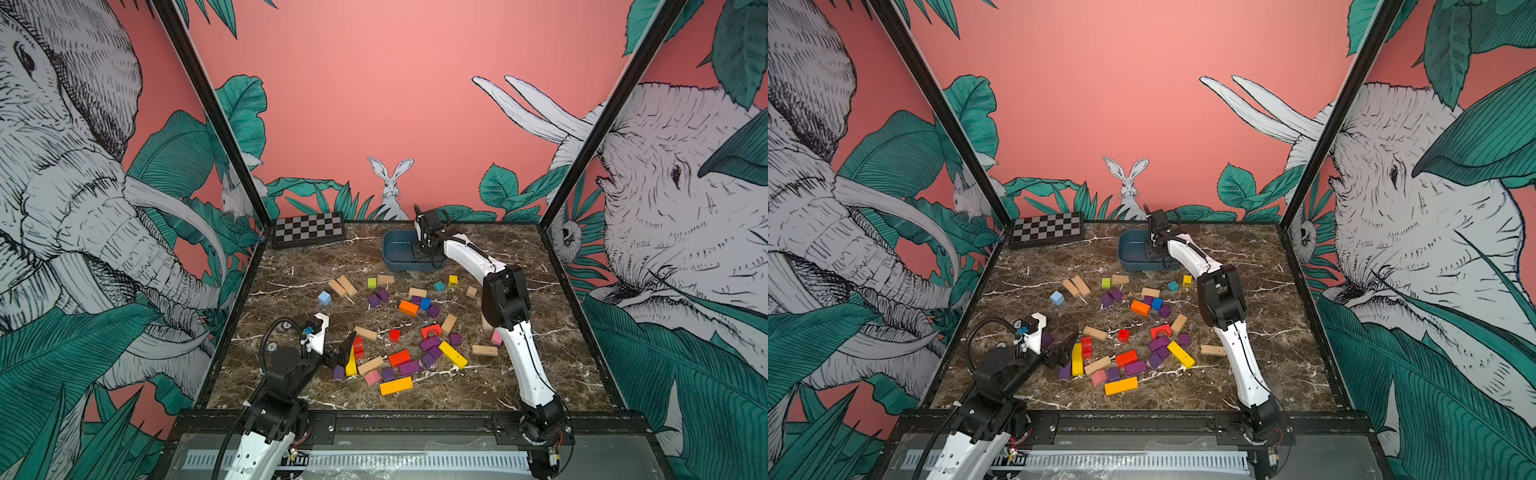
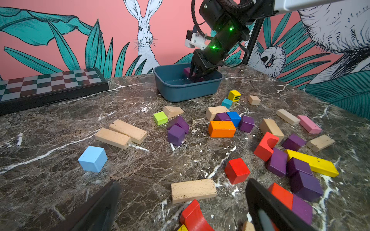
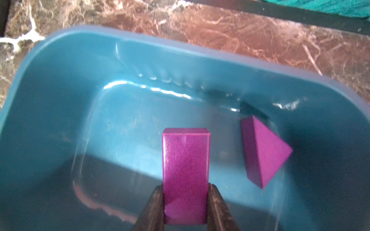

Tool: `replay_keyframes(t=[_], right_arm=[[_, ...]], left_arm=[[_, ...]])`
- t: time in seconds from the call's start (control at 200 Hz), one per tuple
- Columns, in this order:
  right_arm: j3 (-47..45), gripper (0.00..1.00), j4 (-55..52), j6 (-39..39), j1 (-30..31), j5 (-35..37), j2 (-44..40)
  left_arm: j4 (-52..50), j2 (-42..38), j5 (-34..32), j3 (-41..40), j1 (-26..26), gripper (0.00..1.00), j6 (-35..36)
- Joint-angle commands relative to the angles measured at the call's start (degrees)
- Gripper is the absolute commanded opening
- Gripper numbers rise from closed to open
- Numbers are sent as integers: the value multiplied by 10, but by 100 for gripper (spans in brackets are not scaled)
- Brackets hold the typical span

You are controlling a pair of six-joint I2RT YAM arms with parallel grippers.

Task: Pick purple bricks into the storage bin
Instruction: Place the building block in the storage box.

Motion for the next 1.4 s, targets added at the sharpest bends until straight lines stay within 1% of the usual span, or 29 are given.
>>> replay_keyframes(t=[0.0,0.395,0.46,0.6,0.94,1.205,1.395], right_arm=[[14,16,-20,7,-5,11,14],[-15,19,-15,27,-24,8,8],[-14,21,-14,28,-26,7,11],[-6,23,-16,27,-29,8,14],[17,42,-25,13,-33,-4,10],[41,43,-42,2,-33,-7,-9],[23,43,-42,-8,-31,-7,-52]], left_arm=[[-2,-4,0,-5,-2,99,-3],[-1,-4,2,-4,-3,99,-3],[-1,-4,2,-4,-2,99,-3],[-1,-4,2,-4,-3,99,-3],[-2,-4,-1,-4,-2,99,-4],[-3,-4,-1,-3,-2,99,-3],[-3,-4,-2,-2,-2,99,-4]])
